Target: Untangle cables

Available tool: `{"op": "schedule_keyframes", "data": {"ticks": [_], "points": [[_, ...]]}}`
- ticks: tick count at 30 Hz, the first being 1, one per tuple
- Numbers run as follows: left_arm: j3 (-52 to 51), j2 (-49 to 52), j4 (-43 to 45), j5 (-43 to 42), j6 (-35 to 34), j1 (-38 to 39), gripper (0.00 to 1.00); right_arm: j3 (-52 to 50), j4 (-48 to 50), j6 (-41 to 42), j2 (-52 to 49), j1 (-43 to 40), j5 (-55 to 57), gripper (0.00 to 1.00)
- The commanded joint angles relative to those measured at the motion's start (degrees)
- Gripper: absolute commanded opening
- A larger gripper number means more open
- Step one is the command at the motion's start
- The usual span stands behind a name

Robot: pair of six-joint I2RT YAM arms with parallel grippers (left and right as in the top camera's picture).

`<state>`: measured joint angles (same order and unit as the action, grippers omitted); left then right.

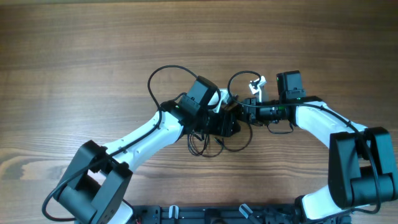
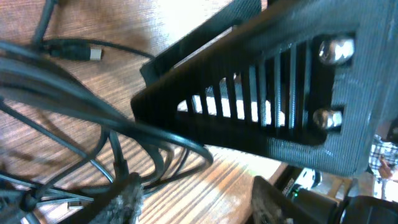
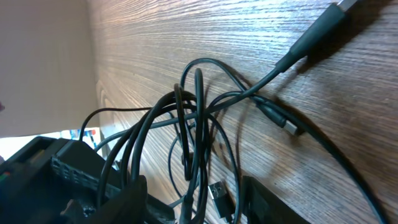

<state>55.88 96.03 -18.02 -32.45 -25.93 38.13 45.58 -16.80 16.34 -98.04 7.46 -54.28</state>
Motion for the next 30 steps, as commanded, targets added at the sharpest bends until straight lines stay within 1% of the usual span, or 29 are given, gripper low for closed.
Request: {"op": "schedule_keyframes", "data": {"ticks": [1,4,8,10,12,15,17,21,23,25,26,30], "points": [[0.26,0.44,0.87,4.24,1.09,-0.37,0.52,0.42,0.22,-1.11,-0.87,0.24,-2.91,0.5],[0.26,0.44,1.29,8.13,1.07,-0.37,0.51,0.42,0.52,-1.14,-0.87,0.24,-5.86,0.5],[0.26,0.44,2.86,8.15,1.07,0.2,0.51,0.42,0.7,-1.16,-0.87,0.37,-7.21,0.5],[0.26,0.44,3.26,10.56,-0.33,1.07,0.52,0.42,1.55,-1.05,-0.87,1.07,-9.51,0.5],[0.26,0.44,3.45,11.37,-0.42,1.79,0.52,0.42,2.34,-0.74,-0.87,1.38,-9.35,0.5],[0.26,0.44,3.41,11.34,-0.42,1.9,0.51,0.42,2.69,2.01,-0.87,1.38,-5.01,0.5],[0.26,0.44,3.39,11.34,-0.42,1.9,0.52,0.42,2.62,2.01,-0.87,1.38,-5.33,0.5],[0.26,0.44,3.43,11.34,-0.42,1.9,0.51,0.42,2.89,1.68,-0.87,1.38,-11.87,0.5],[0.26,0.44,3.43,11.34,-0.42,1.9,0.51,0.42,2.93,1.7,-0.87,1.38,-13.2,0.5],[0.26,0.44,3.43,11.34,-0.42,1.9,0.52,0.42,4.31,1.73,-0.87,1.38,-16.44,0.5],[0.26,0.44,3.45,11.34,-0.42,1.9,0.52,0.42,6.29,1.95,-0.87,1.38,-20.09,0.5],[0.26,0.44,3.45,11.34,-0.42,1.9,0.52,0.42,7.65,3.3,-0.87,1.38,-21.55,0.5]]}}
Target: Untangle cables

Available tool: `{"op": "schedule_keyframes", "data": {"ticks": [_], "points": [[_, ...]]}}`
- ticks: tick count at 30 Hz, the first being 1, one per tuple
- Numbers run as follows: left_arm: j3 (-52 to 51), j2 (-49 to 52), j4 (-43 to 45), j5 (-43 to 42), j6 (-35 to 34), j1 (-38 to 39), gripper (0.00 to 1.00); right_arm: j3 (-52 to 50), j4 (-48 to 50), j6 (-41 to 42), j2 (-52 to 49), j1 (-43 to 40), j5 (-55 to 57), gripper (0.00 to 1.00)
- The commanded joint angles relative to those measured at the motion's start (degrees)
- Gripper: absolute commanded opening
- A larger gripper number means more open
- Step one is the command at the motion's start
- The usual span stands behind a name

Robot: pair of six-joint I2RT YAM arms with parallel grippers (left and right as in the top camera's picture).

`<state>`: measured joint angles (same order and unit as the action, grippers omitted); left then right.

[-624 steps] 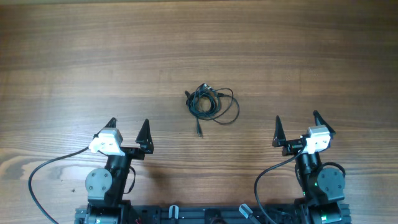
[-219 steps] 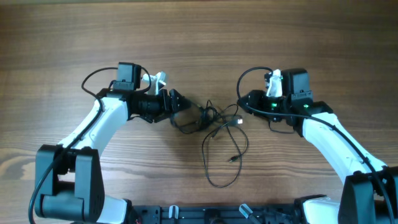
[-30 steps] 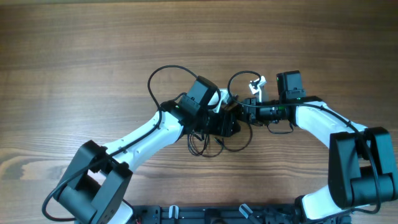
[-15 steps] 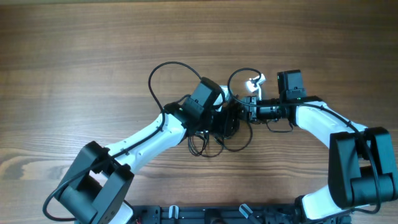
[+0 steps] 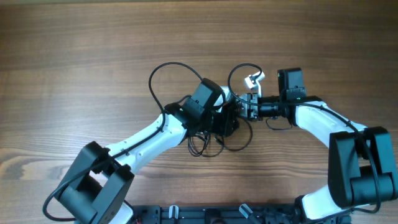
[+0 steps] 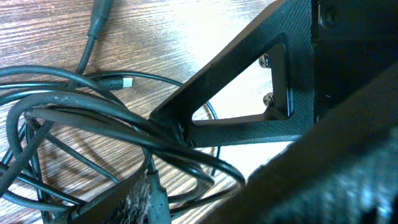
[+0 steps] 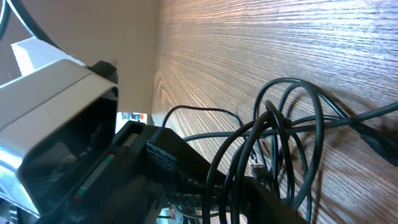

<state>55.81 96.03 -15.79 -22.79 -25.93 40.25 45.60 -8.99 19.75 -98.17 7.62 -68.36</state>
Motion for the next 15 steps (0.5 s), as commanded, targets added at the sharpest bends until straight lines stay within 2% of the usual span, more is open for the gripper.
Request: {"op": "schedule_keyframes", "data": {"ticks": [1,3,10,13,15], "points": [[0.33,0.44,1.25,1.68,-0.42,-0.22,0.52,0.39,0.37,-0.17,-0.74,1.22,-9.27,0.5],[0.33,0.44,1.27,1.7,-0.42,-0.22,0.48,0.39,2.67,-0.02,-0.74,1.22,-12.76,0.5],[0.33,0.39,1.9,3.15,-0.68,-1.46,0.07,0.39,2.71,-0.09,-0.74,1.22,-12.68,0.5],[0.33,-0.85,0.76,2.91,-1.7,-4.07,0.04,0.39,2.25,1.05,-0.74,1.22,-4.52,0.51],[0.33,-2.75,-1.29,2.91,-1.68,-5.6,0.04,0.39,0.33,3.74,-0.74,1.2,8.94,0.54]]}}
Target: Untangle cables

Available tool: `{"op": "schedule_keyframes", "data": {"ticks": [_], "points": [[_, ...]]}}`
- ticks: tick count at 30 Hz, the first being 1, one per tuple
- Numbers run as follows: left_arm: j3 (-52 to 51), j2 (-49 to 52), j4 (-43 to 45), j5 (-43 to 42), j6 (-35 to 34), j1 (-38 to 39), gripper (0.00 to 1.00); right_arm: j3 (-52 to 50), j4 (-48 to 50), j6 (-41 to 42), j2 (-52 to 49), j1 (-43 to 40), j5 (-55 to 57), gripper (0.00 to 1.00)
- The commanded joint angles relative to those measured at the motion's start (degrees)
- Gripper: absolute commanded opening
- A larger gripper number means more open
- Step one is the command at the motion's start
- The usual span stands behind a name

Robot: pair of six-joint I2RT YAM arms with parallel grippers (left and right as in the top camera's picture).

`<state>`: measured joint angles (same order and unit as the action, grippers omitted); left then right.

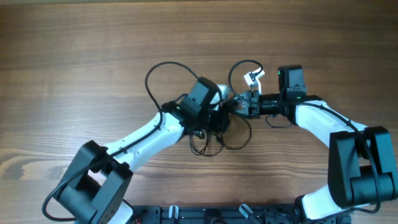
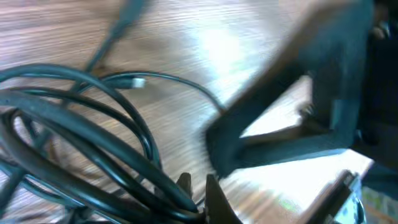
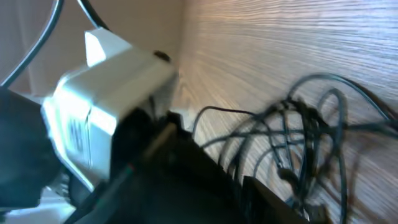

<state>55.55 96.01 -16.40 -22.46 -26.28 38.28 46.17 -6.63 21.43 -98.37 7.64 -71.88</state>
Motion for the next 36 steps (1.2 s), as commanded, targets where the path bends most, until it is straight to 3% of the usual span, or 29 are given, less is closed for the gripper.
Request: {"op": "schedule_keyframes", "data": {"ticks": [1,3,6,9,12,14,17,22,24,32,34,36], "points": [[0.59,-3.87,-1.77,2.58,-1.29,-4.42,0.04,-0.17,-3.5,3.93,-0.55,1.18,18.43,0.55],[0.59,-7.04,-4.9,2.49,-1.11,-6.16,0.04,-0.17,-8.07,9.16,-0.55,1.18,33.42,0.6],[0.59,-12.55,-7.65,-4.52,-0.87,-8.98,0.04,-0.17,-9.44,8.5,-0.55,1.2,35.19,0.62],[0.59,-16.87,-5.66,-19.58,1.55,-12.2,0.04,-0.17,-8.37,2.1,-0.55,1.2,22.88,0.62],[0.59,-19.67,-6.67,-29.05,3.63,-15.3,0.04,-0.17,-6.58,-6.23,-0.55,1.2,2.99,0.62],[0.59,-19.85,-9.64,-29.33,6.67,-15.96,0.04,-0.17,-3.89,-7.32,-0.52,2.36,-5.44,0.62],[0.59,-19.82,-13.81,-24.5,9.86,-15.96,0.04,-0.17,-1.62,-6.8,-0.52,5.64,-4.5,0.62],[0.59,-19.91,-20.48,-16.85,14.27,-16.83,0.04,-0.13,-1.4,1.46,-0.52,12.41,18.36,0.63],[0.59,-19.96,-23.39,-16.87,16.37,-17.2,0.04,-0.09,0.61,4.04,-0.52,14.23,20.65,0.64],[0.59,-19.96,-25.49,-17.62,18.62,-17.2,0.04,-0.09,24.37,18.4,-0.52,19.43,7.28,0.67],[0.59,-19.96,-24.52,-20.33,18.62,-17.2,0.04,-0.09,25.66,19.08,-0.52,21.11,8.66,0.65],[0.61,-19.98,-23.04,-22.77,18.6,-17.2,0.04,-0.11,24.33,20.7,-0.52,22.1,13.29,0.47]]}}
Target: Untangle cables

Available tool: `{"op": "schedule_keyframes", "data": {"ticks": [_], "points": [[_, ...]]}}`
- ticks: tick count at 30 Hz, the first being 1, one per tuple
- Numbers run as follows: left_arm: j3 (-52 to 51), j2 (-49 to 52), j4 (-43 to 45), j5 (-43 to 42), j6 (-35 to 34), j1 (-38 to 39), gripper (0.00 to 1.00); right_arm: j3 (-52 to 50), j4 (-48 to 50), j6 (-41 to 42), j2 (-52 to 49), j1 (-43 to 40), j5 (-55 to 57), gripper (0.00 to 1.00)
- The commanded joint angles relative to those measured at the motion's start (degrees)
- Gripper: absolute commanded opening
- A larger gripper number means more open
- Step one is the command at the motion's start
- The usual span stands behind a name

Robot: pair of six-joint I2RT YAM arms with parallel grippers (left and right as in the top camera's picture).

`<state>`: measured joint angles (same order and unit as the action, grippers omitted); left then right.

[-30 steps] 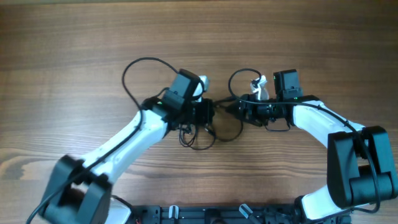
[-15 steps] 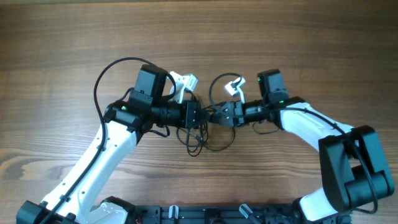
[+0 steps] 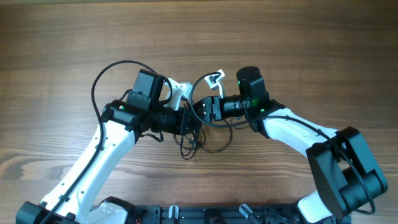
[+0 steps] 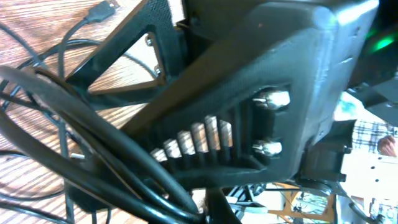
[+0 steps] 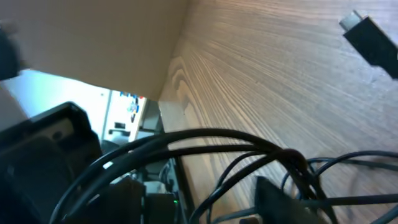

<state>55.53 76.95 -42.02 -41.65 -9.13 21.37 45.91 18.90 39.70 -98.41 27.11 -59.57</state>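
Note:
A bundle of black cables (image 3: 213, 147) lies tangled at mid-table, with one big loop (image 3: 102, 77) thrown out to the left and a white-tipped end (image 3: 216, 76) sticking up behind. My left gripper (image 3: 189, 120) is shut on several strands (image 4: 74, 118) of the bundle, pinched at the jaws (image 4: 202, 208). Facing it from the right, my right gripper (image 3: 208, 107) is open, its fingers spread wide (image 5: 205, 199) with strands (image 5: 205, 134) running between them. The right gripper's black body (image 4: 249, 93) fills the left wrist view.
The wooden table (image 3: 311, 37) stretches bare behind and to both sides. A loose black plug (image 5: 367, 34) lies on the wood. A white part (image 3: 180, 92) shows by the left wrist. The arms' bases stand along the front edge.
Both arms have shifted left together, and the cable bundle has come along with them. The big loop now reaches farther left. The left gripper stays shut on the strands.
At first both grippers stood open at the tangle, right of centre. A second later they were pushed closer into it. Then the left gripper was shut on several strands. Now both grippers and the bundle sit farther left.

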Motion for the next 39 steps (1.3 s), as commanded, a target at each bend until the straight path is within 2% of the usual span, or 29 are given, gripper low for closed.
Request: {"op": "schedule_keyframes", "data": {"ticks": [1,2,5,6,7,8,12,16,19,22,26,28,30,35,38,39], "points": [[0.63,-1.09,2.58,-3.56,1.44,-0.28,0.04,0.15,-2.51,3.08,-0.48,2.62,2.89,0.35],[0.63,-1.42,2.51,-3.56,1.44,-0.28,0.04,0.15,-4.68,3.93,-0.5,2.6,5.6,0.28],[0.63,-3.82,2.56,-3.5,1.46,-0.28,0.04,0.15,-7.43,3.8,-0.5,2.6,8.22,0.24],[0.63,-5.27,2.56,-3.5,1.44,-0.28,0.04,0.15,-7.52,3.78,-0.5,2.62,8.22,0.1],[0.63,-6.56,2.49,-3.45,1.44,-0.28,0.04,0.15,-7.72,3.78,-0.5,2.56,8.24,0.04],[0.63,-7.8,2.1,-2.82,1.46,-0.35,0.04,0.15,-7.91,3.78,-0.48,2.49,8.44,0.04],[0.61,-11.04,-5.99,8.92,1.46,-2.69,0.04,0.15,-11.43,2.25,-0.48,0.2,9.66,0.04],[0.61,-9.66,-11.13,17.62,1.42,-2.91,0.04,0.15,-12.09,2.25,-0.48,-8.63,5.29,0.04],[0.61,-9.66,-11.1,18.82,1.42,-2.91,0.04,0.15,-13.7,0.94,-0.48,-17.73,2.58,0.04],[0.61,-9.66,-8.81,18.8,1.2,-2.91,0.04,0.15,-21.11,-6.12,-0.48,-22.73,7.06,0.05],[0.61,-9.66,-3.8,18.82,-0.37,-2.91,0.04,0.15,-33.18,-16.44,-0.48,-23.34,22.62,0.1],[0.61,-9.73,-1.2,18.18,-2.25,-2.91,0.04,0.15,-37.03,-17.22,-0.48,-23.34,31.45,0.24],[0.61,-9.9,1.31,12.0,-2.21,-2.91,0.04,0.17,-39.5,-17.22,-0.09,-23.34,36.11,0.36],[0.63,-9.88,9.03,-5.84,-1.57,-2.91,0.04,2.99,-45.66,-19.04,5.35,-23.15,35.58,0.43],[0.61,-9.88,16.31,-14.75,-2.16,-2.91,0.04,4.72,-48.83,-24.63,15.02,-21.9,27.08,0.46],[0.61,-9.88,19.58,-14.64,-4.74,-2.91,0.04,4.72,-49.07,-26.38,18.45,-20.96,24.7,0.51]]}}
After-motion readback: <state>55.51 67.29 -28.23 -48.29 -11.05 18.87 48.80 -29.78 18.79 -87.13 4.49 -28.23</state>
